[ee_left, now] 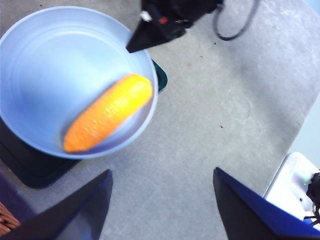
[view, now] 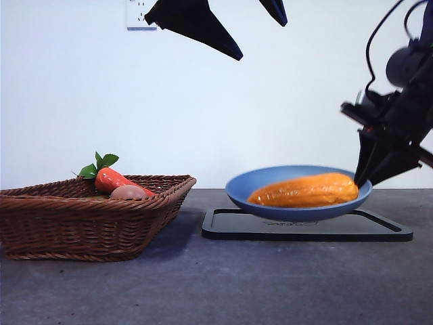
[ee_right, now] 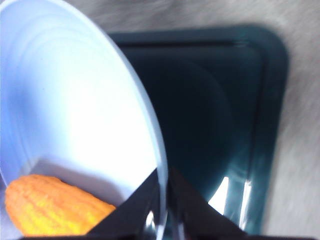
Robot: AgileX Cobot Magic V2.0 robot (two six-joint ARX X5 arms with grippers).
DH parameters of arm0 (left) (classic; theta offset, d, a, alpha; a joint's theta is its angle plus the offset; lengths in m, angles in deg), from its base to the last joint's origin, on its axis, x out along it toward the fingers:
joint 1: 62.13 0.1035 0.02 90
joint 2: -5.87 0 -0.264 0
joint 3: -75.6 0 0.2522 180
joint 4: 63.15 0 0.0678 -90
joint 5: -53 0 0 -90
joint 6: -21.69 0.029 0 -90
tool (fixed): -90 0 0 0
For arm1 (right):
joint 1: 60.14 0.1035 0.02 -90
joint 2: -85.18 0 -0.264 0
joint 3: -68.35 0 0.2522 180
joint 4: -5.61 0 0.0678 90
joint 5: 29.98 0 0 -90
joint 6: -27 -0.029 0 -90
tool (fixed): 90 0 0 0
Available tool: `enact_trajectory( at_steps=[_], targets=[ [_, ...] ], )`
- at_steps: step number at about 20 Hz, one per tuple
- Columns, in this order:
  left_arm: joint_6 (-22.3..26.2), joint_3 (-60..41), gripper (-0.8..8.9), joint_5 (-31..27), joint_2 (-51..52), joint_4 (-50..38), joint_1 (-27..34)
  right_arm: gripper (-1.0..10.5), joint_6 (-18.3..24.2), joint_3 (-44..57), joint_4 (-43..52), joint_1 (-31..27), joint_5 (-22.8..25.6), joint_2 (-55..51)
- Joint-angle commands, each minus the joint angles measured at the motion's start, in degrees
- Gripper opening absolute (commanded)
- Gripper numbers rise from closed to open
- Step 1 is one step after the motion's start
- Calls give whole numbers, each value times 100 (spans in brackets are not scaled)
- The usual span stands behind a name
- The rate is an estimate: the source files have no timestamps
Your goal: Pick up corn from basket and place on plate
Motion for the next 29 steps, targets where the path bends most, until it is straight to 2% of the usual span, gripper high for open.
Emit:
enact_trajectory(
  at_steps=[1, 10, 14, 17, 23, 26, 29],
  targets=[
    [66, 149, 327, -13, 4, -74, -31, 1, -66, -321, 48, -39, -168, 470],
    [74, 149, 327, -15, 4, -74, -31, 14, -61, -422, 109, -68, -203, 839],
    [72, 149, 327, -15, 4, -74, -31, 210, -63, -422, 55, -68, -205, 824],
    [74, 149, 327, -15, 4, -72, -31, 214, -61, -422, -66, -96, -201, 675],
    [74, 149, 326, -15, 4, -70, -31, 214, 22, -422, -577, -291, 153, -577],
    [74, 149, 325, -15, 4, -59, -31, 214, 404, -422, -1226, -221, 149, -1598],
    [74, 149, 315, -15, 4, -52, -31, 213, 752, -422, -1971, 149, 149, -2566]
  ],
)
